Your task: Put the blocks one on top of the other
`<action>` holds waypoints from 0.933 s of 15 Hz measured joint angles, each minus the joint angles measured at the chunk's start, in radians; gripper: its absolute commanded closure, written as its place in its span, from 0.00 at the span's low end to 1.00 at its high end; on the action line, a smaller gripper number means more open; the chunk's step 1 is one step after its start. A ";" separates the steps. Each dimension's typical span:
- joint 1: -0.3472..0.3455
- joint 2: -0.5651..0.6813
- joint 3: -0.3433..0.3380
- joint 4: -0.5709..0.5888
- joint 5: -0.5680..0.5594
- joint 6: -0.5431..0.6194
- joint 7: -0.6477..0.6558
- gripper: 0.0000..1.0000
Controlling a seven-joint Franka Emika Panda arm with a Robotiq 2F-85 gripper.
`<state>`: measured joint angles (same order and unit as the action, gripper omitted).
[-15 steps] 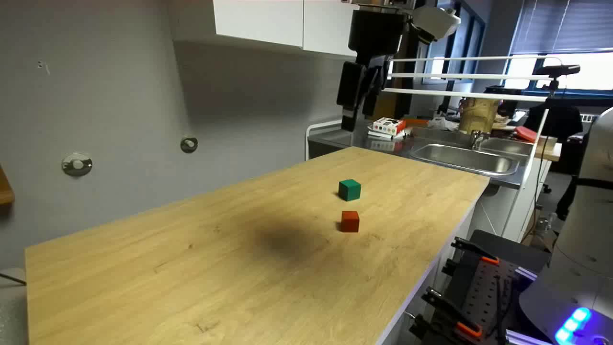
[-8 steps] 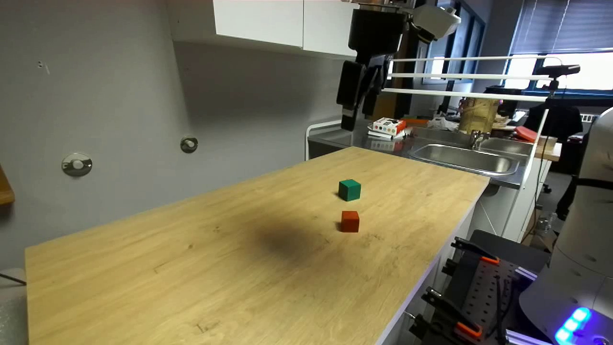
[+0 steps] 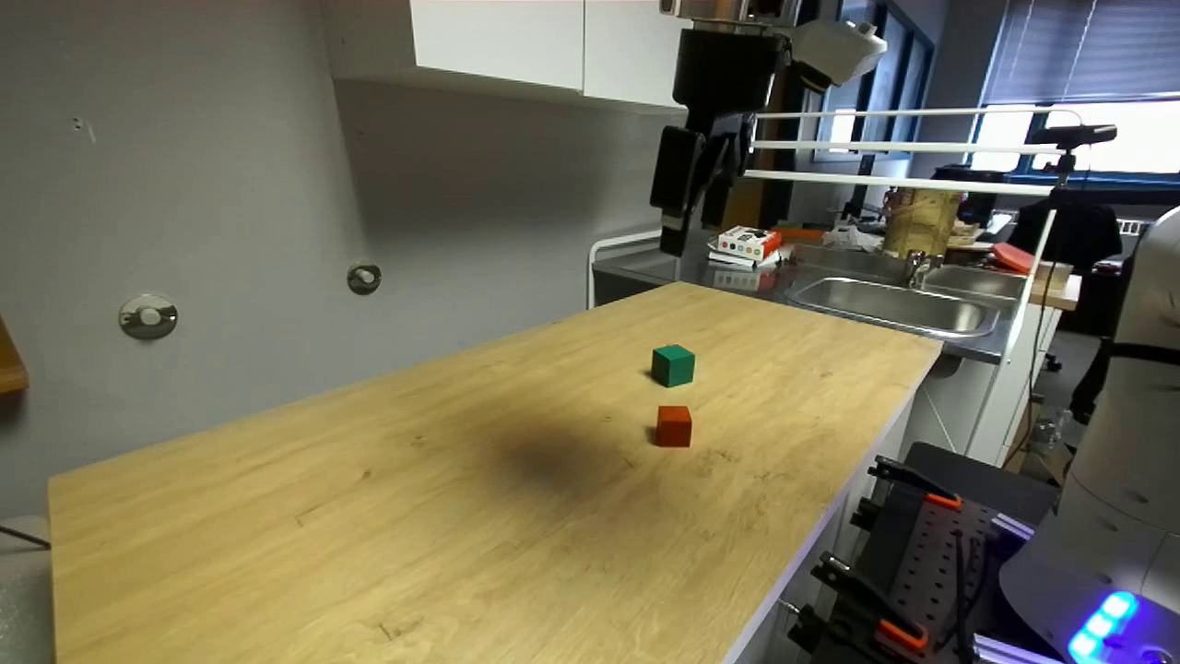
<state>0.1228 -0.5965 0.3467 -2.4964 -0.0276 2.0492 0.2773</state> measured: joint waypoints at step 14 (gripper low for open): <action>-0.037 0.249 -0.201 -0.077 0.087 0.186 -0.004 0.00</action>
<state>0.0857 -0.3480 0.1458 -2.5738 0.0597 2.2356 0.2735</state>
